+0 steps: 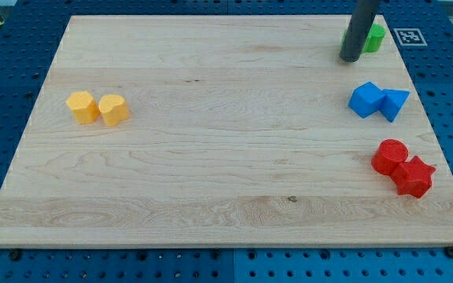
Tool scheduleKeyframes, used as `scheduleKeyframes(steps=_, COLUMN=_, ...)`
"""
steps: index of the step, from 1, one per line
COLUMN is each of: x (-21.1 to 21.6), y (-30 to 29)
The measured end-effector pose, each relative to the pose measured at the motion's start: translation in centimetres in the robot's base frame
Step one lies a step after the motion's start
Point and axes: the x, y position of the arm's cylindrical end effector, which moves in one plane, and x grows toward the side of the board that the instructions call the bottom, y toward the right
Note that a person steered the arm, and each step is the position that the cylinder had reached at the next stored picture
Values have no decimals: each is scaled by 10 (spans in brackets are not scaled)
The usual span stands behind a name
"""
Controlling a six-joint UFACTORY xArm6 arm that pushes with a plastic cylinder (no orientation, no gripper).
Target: Separate the blue blocks
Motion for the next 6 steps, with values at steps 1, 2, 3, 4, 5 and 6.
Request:
scheduleKeyframes(steps=1, x=0, y=0)
scheduleKeyframes(steps=2, x=10, y=0)
scheduleKeyframes(steps=3, x=31, y=6)
scheduleKeyframes(steps=4, x=34, y=38)
scheduleKeyframes(steps=5, x=42, y=93)
scheduleKeyframes(steps=6, x=73, y=122)
